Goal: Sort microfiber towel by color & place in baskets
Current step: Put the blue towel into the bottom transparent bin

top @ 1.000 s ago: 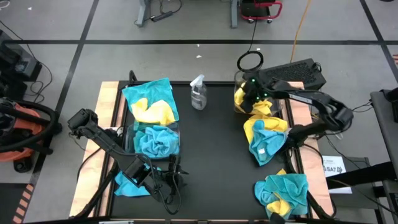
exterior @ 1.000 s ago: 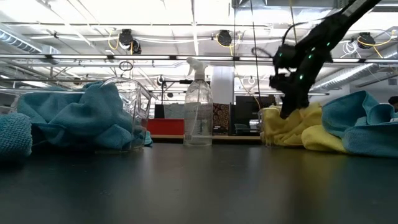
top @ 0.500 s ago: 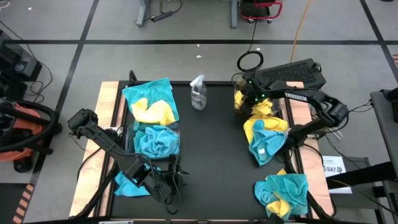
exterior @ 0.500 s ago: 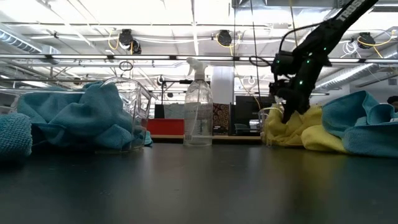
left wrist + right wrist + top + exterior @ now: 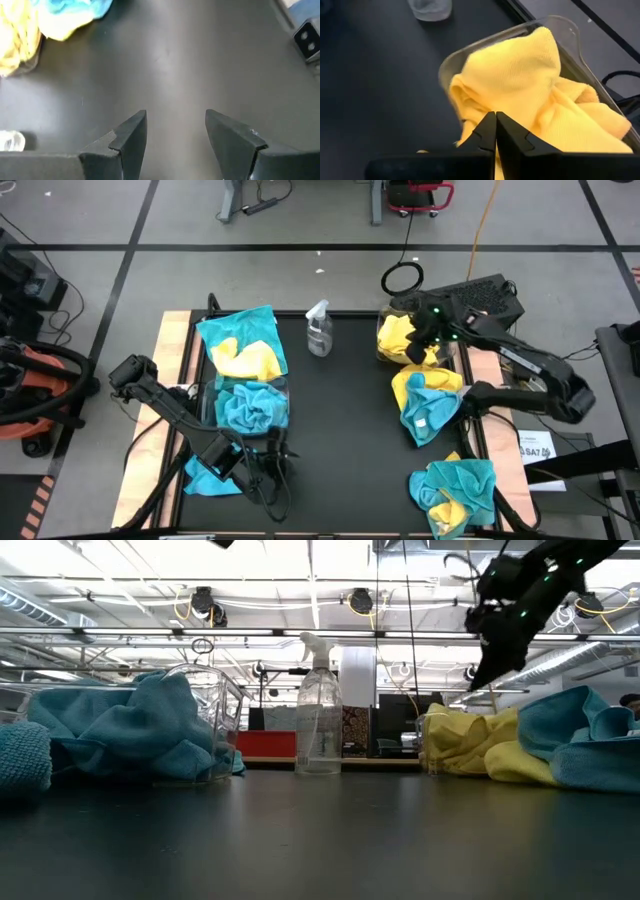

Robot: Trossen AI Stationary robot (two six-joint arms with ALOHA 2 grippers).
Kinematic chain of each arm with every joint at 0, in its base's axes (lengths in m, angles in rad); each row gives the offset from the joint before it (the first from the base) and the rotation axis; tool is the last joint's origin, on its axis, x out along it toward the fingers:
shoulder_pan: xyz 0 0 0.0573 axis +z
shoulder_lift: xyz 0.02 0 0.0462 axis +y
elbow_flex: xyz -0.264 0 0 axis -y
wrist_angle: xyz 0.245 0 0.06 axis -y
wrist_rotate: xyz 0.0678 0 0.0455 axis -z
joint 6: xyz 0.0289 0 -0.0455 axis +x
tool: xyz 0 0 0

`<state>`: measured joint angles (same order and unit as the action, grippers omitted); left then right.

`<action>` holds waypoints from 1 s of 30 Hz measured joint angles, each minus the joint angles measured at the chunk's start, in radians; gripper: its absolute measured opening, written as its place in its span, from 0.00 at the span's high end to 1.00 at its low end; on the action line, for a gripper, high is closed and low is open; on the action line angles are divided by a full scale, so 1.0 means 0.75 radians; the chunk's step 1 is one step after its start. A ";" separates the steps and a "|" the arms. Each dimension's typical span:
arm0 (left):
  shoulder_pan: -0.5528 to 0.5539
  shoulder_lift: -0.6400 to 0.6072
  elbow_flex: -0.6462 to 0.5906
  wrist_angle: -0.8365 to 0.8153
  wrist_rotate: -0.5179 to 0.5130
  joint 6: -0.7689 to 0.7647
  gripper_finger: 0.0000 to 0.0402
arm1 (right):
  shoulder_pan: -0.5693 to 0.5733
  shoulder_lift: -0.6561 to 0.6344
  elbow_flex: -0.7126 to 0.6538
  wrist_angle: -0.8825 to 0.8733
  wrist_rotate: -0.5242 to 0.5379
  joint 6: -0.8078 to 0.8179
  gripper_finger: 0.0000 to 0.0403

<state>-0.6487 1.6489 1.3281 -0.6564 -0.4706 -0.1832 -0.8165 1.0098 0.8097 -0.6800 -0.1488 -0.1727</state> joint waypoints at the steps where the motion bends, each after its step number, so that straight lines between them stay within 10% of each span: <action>1: 0.000 0.000 0.000 -0.019 0.003 -0.021 0.48 | 0.000 -0.030 0.000 -0.015 -0.013 -0.001 0.99; 30: -0.259 0.001 -0.060 -0.534 0.415 -0.797 0.48 | 0.169 -0.391 -0.001 -0.057 -0.370 0.072 0.44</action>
<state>-0.8429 1.6493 1.2832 -1.0567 -0.1596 -0.7808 -0.6899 0.7166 0.8093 -0.7231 -0.4265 -0.1187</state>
